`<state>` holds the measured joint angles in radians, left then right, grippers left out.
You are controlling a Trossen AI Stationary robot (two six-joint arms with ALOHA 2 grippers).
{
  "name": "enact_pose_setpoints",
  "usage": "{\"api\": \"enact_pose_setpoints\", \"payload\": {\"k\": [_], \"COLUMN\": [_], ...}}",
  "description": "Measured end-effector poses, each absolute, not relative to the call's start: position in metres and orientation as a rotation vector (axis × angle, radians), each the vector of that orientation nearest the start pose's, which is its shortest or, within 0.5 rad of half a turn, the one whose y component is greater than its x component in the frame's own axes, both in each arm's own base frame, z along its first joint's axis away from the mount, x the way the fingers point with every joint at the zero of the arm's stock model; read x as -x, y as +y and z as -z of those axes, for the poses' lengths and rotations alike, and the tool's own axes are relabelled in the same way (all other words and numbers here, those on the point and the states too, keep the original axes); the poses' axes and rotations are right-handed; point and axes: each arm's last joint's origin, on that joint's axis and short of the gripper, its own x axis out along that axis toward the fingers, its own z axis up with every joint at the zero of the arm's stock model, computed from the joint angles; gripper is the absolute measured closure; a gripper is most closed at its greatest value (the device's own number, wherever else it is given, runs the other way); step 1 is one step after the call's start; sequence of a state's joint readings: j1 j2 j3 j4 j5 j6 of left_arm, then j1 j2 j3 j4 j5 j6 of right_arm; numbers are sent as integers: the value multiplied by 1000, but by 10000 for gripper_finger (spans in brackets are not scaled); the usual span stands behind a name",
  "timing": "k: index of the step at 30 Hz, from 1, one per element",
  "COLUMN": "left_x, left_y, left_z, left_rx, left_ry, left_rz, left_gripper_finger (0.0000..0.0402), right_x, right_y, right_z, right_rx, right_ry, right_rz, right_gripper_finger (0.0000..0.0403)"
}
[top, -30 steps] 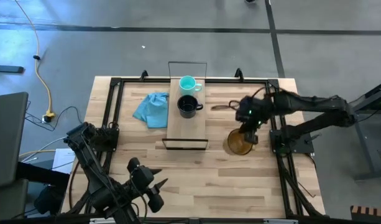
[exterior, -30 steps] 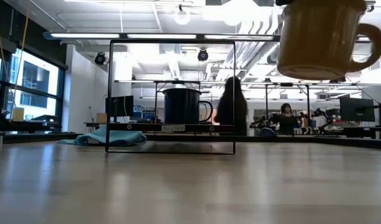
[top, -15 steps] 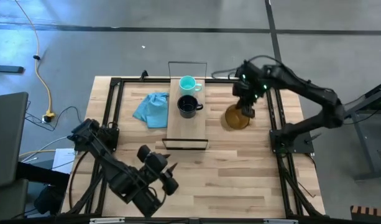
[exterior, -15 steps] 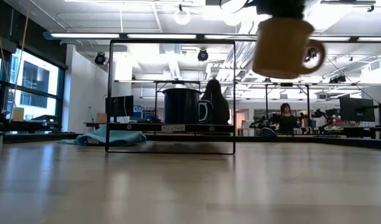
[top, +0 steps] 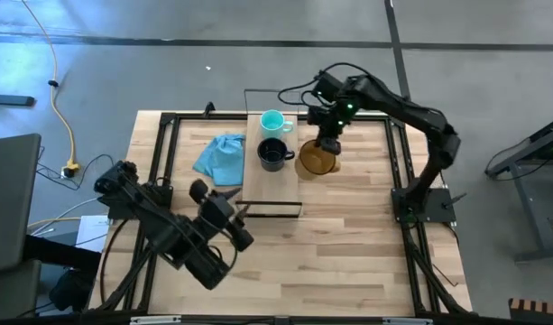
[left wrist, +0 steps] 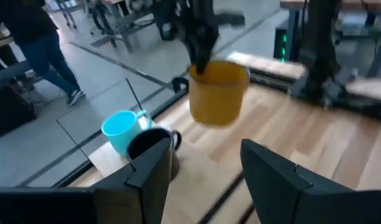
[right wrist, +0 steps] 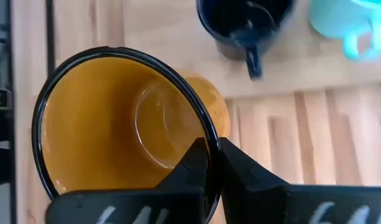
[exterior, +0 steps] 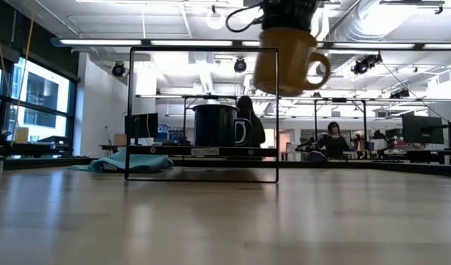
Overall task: Stack small to large cups/mugs on shelf
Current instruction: Put the yellow mug on the shelf
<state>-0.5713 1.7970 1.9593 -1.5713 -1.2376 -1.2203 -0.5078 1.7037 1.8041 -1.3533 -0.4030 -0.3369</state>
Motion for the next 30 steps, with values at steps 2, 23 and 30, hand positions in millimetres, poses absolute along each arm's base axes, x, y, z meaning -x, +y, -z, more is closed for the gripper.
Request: {"api": "enact_pose_setpoints", "payload": {"k": [2, 23, 30], "left_x": [-280, -277, -276], "left_y": [-147, -130, -131], "left_z": [-392, -402, -402], "left_rx": [19, 44, 57], "left_ry": [366, 363, 373], "left_rz": [-904, -933, -927], "left_gripper_finger": [220, 220, 220], "right_x": [-297, -336, -342], "right_y": [-149, -121, -116], "right_z": [-357, -352, -353], "right_rx": [-244, -198, -221], "right_ry": [1107, 1070, 1046], "right_rz": [-126, -177, -152], "right_gripper_finger": [403, 403, 403]}}
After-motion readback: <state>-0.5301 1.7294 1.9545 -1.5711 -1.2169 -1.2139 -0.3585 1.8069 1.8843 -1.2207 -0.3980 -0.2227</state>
